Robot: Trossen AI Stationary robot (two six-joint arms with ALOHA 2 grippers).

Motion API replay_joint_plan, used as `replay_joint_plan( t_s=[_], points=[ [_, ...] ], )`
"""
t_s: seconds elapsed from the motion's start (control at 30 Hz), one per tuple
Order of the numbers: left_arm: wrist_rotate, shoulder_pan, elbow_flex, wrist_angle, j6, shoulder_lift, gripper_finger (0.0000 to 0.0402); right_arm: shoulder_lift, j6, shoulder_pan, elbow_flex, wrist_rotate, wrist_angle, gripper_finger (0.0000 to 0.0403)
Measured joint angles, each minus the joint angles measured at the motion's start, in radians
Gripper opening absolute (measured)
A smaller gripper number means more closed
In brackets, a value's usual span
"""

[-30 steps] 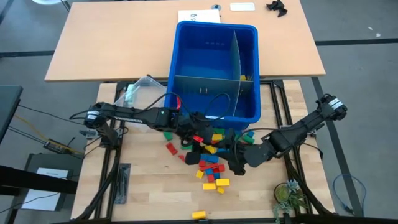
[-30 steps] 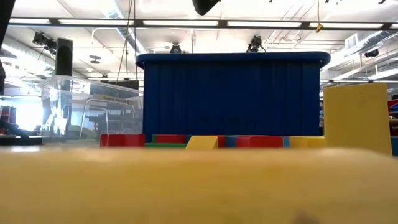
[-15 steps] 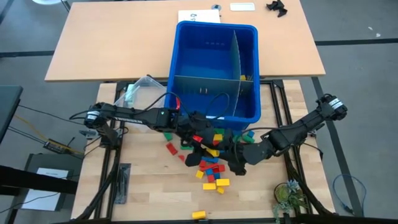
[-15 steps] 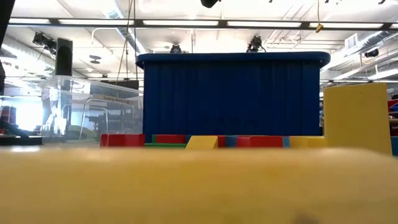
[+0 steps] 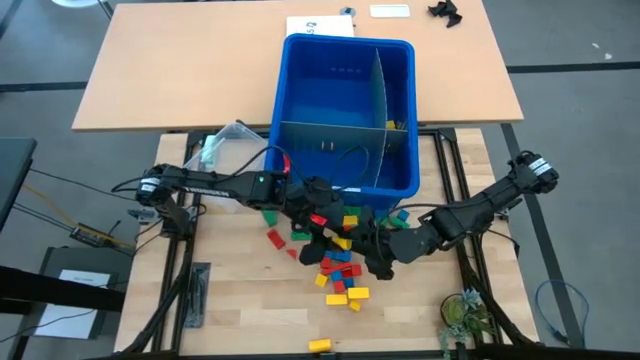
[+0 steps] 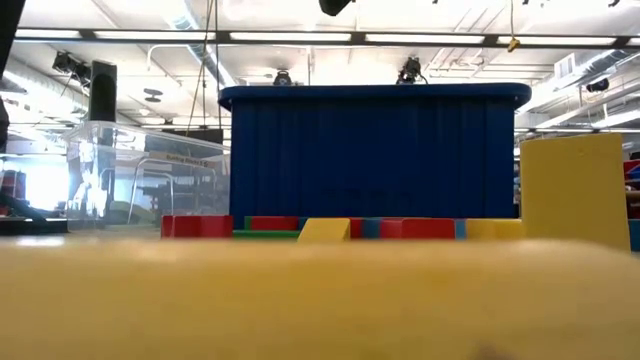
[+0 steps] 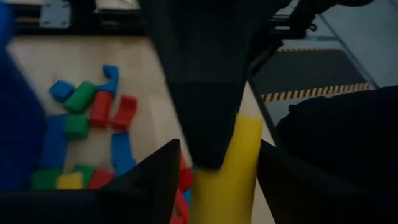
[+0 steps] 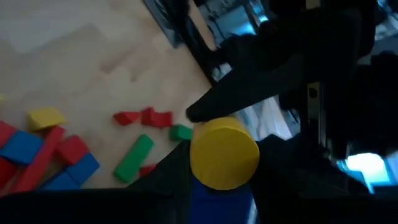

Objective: Sort blocks
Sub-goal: Put the yellow block into the blue bin

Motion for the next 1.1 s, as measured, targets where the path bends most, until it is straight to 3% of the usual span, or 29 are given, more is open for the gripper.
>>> replay_joint_plan(
  t_s=[0.1, 0.3, 0.43, 0.6, 0.8, 1.1],
  points=[
    [-0.062, 0.018, 0.045, -0.101, -0.001, -0.028, 0.0222, -0.011, 0.037, 0.003, 0.000, 0.076, 0.001, 0.0129],
    [-0.502, 0.027, 0.066, -0.260, 0.061, -0.137, 0.0222, -0.067, 0.160, -0.040, 0.000, 0.258, -0.003, 0.0129],
    [-0.661, 0.026, 0.065, -0.311, 0.078, -0.224, 0.0222, -0.130, 0.307, -0.131, 0.000, 0.296, -0.030, 0.0129],
    [-0.702, 0.024, 0.021, -0.332, 0.058, -0.317, 0.0222, -0.208, 0.457, -0.334, 0.000, 0.243, -0.086, 0.0131],
    [-0.713, 0.011, -0.132, -0.300, -0.010, -0.386, 0.0222, -0.275, 0.646, -0.648, 0.000, 0.022, -0.189, 0.0128],
    [-0.642, -0.055, -0.434, -0.036, -0.098, -0.408, 0.0222, -0.266, 0.702, -1.042, 0.000, -0.172, -0.369, 0.0129]
  ],
)
